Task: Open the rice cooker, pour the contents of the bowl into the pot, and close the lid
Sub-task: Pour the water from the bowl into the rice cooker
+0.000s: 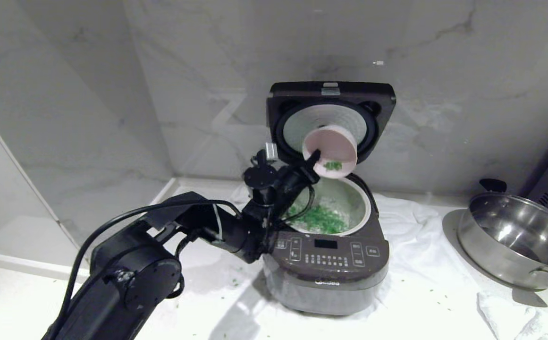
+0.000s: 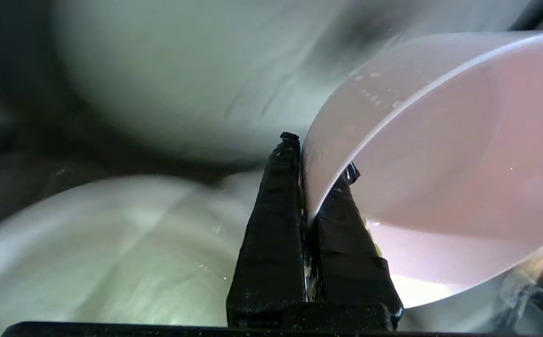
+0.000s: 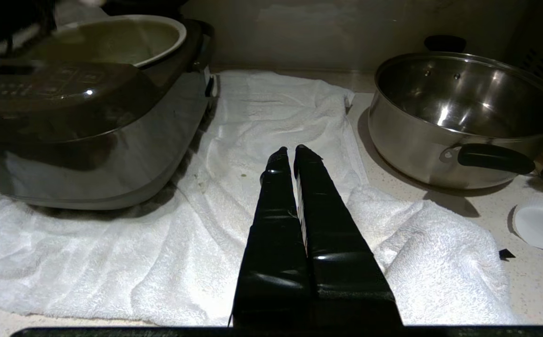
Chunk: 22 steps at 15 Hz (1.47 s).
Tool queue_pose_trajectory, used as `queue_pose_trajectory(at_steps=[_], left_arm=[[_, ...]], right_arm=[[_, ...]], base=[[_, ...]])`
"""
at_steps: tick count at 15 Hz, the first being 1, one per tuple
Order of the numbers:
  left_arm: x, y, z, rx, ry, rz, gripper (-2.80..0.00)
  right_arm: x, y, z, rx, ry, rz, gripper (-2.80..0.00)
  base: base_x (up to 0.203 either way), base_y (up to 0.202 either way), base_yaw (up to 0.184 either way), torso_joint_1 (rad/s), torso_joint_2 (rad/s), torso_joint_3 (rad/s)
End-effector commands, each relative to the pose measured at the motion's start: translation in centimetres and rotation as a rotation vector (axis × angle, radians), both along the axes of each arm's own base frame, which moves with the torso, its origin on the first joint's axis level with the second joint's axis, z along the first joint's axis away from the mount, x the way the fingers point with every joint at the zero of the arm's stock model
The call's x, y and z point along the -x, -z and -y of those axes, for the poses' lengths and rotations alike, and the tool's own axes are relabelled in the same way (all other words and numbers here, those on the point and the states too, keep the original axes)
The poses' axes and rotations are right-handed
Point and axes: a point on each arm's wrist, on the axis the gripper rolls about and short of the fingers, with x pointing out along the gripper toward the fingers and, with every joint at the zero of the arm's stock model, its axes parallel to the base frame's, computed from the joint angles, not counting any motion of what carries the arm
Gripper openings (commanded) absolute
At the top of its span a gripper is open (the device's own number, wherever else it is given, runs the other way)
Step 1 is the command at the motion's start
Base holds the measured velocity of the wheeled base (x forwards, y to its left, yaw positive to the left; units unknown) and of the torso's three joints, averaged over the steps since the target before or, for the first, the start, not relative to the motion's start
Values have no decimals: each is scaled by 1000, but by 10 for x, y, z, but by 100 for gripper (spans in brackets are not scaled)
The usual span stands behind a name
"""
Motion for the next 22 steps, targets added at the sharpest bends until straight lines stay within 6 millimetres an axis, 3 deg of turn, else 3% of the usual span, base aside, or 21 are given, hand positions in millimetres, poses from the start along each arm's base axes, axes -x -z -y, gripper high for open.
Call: queue_pose_trajectory(at_steps=[1, 7, 12, 14, 20, 22], left_arm=[[8, -4, -18, -52, 8, -28, -280], [17, -53, -68, -149, -34, 20, -280], [28, -110, -85, -212, -37, -69, -280], [35, -124, -98, -301, -52, -124, -280], [76, -115, -160, -583, -105, -335, -280], [86, -122, -179, -634, -132, -397, -280]], right_arm=[[0, 0, 0, 0, 0, -1, -280], [0, 0, 0, 0, 0, -1, -280], [0, 0, 0, 0, 0, -1, -280], [0, 0, 0, 0, 0, -2, -280], [0, 0, 0, 0, 0, -3, -280], [0, 0, 0, 0, 0, -1, -280]], base=[[0, 0, 0, 0, 0, 0], [0, 0, 0, -5, 31, 16], [0, 0, 0, -14, 18, 14], [0, 0, 0, -3, 13, 6], [0, 0, 0, 0, 0, 0], [0, 0, 0, 0, 0, 0]])
